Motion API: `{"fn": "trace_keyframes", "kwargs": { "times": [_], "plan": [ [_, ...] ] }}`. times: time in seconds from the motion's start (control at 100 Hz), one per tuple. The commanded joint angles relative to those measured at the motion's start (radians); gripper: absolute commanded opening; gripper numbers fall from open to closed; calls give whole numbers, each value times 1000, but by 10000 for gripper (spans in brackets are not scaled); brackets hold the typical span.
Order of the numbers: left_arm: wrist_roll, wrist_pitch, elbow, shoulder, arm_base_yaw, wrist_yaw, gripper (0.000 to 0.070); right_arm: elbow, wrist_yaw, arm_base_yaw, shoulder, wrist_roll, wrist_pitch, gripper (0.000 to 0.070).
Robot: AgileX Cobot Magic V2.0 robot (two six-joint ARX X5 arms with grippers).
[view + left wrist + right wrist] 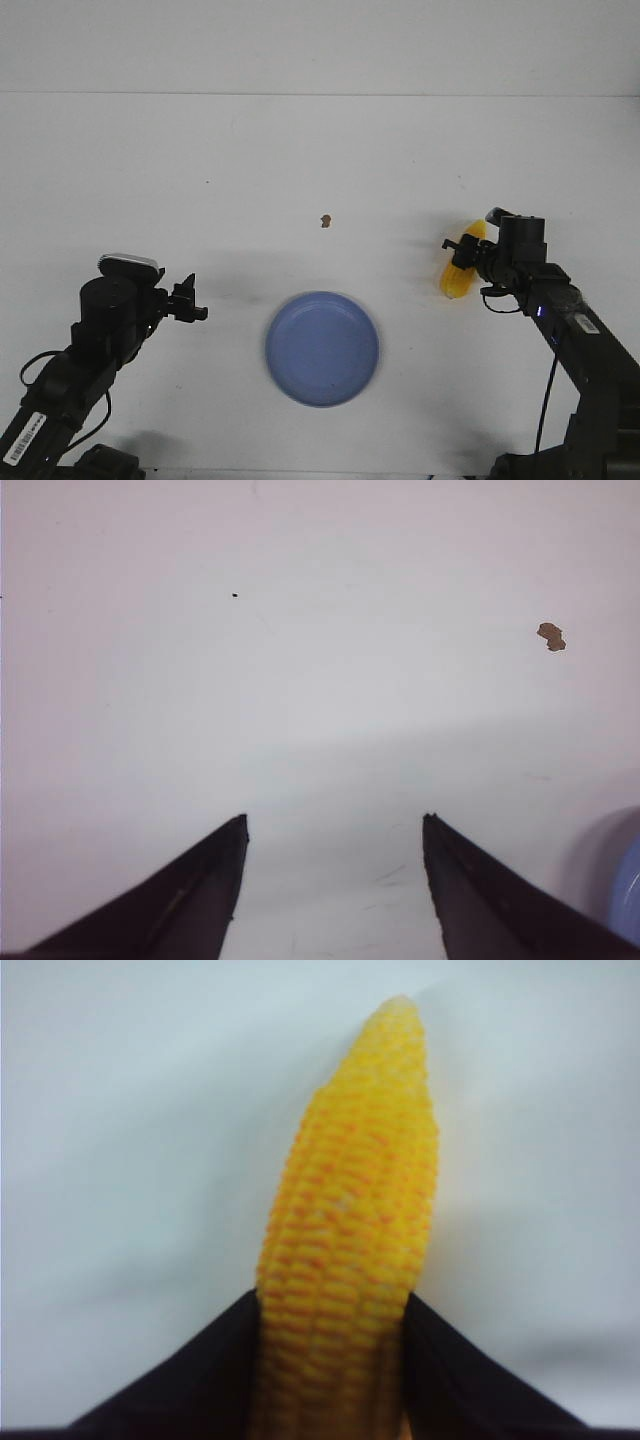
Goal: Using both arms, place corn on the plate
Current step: 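Carry the corn over the blue plate with the right gripper, then lower the corn onto the plate and open the right gripper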
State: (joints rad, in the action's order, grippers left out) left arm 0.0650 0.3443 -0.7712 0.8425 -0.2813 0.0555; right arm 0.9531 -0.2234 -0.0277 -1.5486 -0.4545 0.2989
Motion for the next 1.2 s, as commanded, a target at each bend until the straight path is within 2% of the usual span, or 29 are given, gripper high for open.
{"fn": "trace_keyframes", "kwargs": {
  "times": [0.0,0.14,0.33,0.45,0.61,0.82,0.87,0.91,1.0,1.04,1.09,1.19],
  "plan": [
    [-12,-8,-16,6,-1,5,360,15,-38,31,46,18,3,175],
    [-12,-8,-16,6,-1,5,360,15,-87,135,153,52,62,175],
    [-12,-8,-16,6,-1,5,360,15,-83,348,239,71,144,175],
    [-12,-8,-16,6,-1,5,360,15,-25,480,235,86,190,176],
    [-12,-8,-16,6,-1,5,360,15,42,634,201,84,186,176],
    [-12,-8,-16,6,-1,5,360,15,85,756,122,84,170,186],
    [-12,-8,-16,6,-1,5,360,15,97,770,108,84,170,227],
    [-12,-8,-16,6,-1,5,360,15,105,782,97,83,170,299],
    [-12,-8,-16,6,-1,5,360,15,122,803,90,81,168,515],
    [-12,-8,-16,6,-1,5,360,15,122,809,91,80,162,576],
    [-12,-8,-16,6,-1,5,360,15,122,813,98,80,158,606],
    [-12,-8,-16,6,-1,5,360,16,125,808,117,85,147,606]
  ]
}}
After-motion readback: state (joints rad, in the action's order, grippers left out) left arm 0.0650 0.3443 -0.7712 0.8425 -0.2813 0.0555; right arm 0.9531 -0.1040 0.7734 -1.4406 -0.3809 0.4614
